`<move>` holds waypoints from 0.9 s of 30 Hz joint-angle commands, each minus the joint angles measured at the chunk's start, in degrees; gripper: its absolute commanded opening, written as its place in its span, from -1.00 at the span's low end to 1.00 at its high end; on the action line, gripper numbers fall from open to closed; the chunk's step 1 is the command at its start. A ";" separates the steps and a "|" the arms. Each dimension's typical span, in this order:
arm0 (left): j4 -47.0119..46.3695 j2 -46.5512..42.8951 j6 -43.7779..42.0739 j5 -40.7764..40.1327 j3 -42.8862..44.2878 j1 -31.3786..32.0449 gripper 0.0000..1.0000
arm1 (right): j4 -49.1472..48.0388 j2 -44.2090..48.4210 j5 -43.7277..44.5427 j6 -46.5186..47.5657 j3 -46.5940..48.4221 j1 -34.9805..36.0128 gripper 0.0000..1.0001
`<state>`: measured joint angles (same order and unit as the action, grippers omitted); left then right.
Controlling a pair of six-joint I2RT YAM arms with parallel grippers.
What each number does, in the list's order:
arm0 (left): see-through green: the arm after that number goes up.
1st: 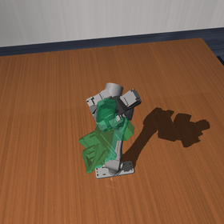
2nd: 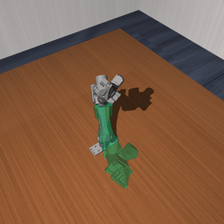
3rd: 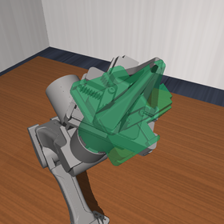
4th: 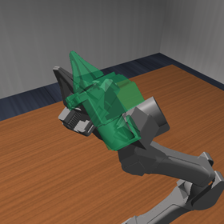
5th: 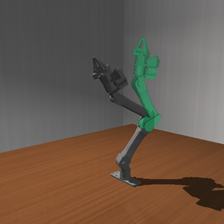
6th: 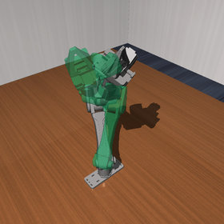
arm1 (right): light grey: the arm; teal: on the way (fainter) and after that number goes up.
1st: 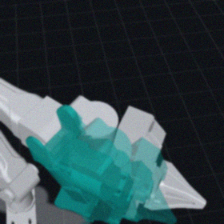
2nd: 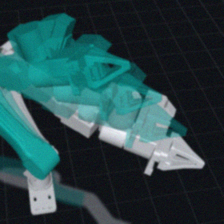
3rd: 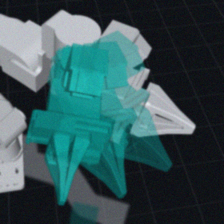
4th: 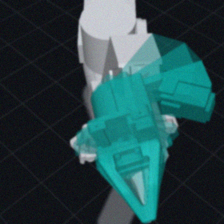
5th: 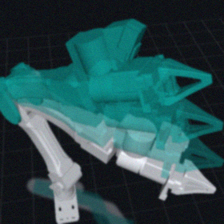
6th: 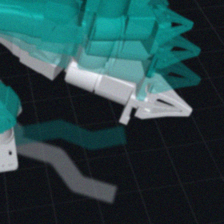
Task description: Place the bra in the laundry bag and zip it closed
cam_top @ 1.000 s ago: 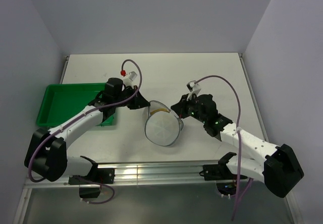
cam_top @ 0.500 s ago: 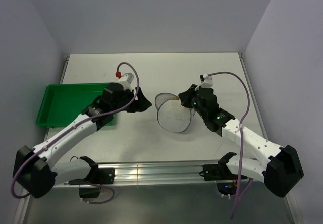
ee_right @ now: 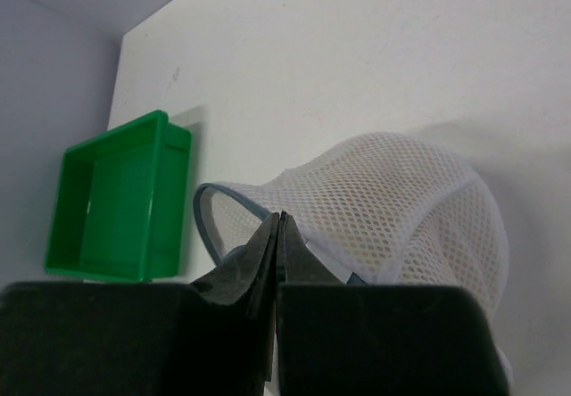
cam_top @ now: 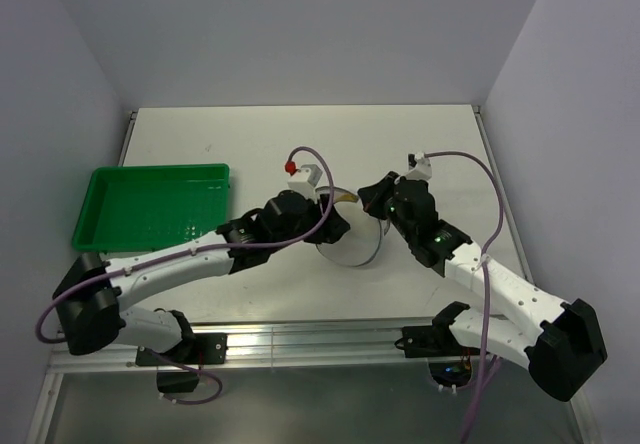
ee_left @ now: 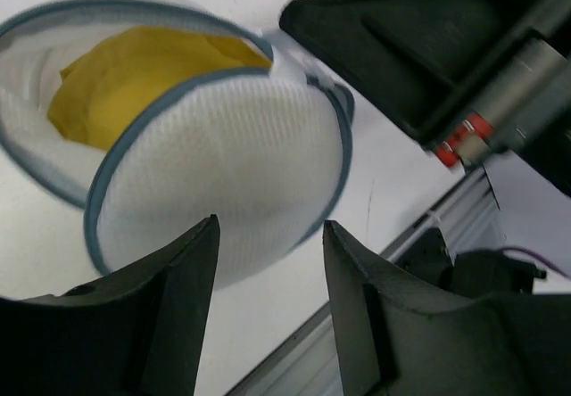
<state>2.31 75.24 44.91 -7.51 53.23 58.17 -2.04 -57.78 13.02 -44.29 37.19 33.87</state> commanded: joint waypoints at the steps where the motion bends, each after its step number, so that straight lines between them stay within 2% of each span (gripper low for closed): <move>1: -7.93 4.80 2.12 -4.88 4.50 1.06 0.14 | -1.03 2.32 -2.46 -1.76 -0.28 -0.38 -1.00; 6: -6.44 9.66 1.59 -10.76 7.50 2.21 0.34 | -1.73 2.67 -5.80 -2.20 -0.80 -1.17 -1.00; 11: -2.49 10.98 -2.80 -19.20 9.78 3.00 0.38 | -2.35 2.93 -8.88 -2.20 -1.50 -2.31 -1.00; 15: -0.11 8.17 -5.44 -23.78 8.30 3.09 0.40 | -3.31 3.29 -10.38 -2.20 -2.47 -3.63 -1.00; 17: -1.25 5.71 -7.89 -23.35 6.01 3.00 0.43 | -3.75 2.94 -11.51 -2.29 -2.91 -4.24 -1.00; 22: 2.18 5.79 -11.67 -20.28 6.45 1.34 0.49 | -5.25 2.85 -12.66 -2.47 -3.26 -4.69 -1.00; 23: 2.00 5.79 -11.94 -17.39 6.10 -0.06 0.49 | -5.25 2.85 -12.75 -2.38 -3.35 -4.77 -1.00; 26: 2.53 4.31 -10.81 -15.62 3.91 -2.18 0.48 | -5.51 3.64 -12.67 -2.20 -4.05 -5.13 -1.00; 27: 2.09 3.34 -10.28 -14.13 0.94 -2.27 0.47 | -5.51 3.90 -12.75 -2.11 -4.23 -5.39 -1.00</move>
<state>3.64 81.76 35.57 -25.26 58.04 57.36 -4.40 -55.79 0.80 -46.61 33.87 29.36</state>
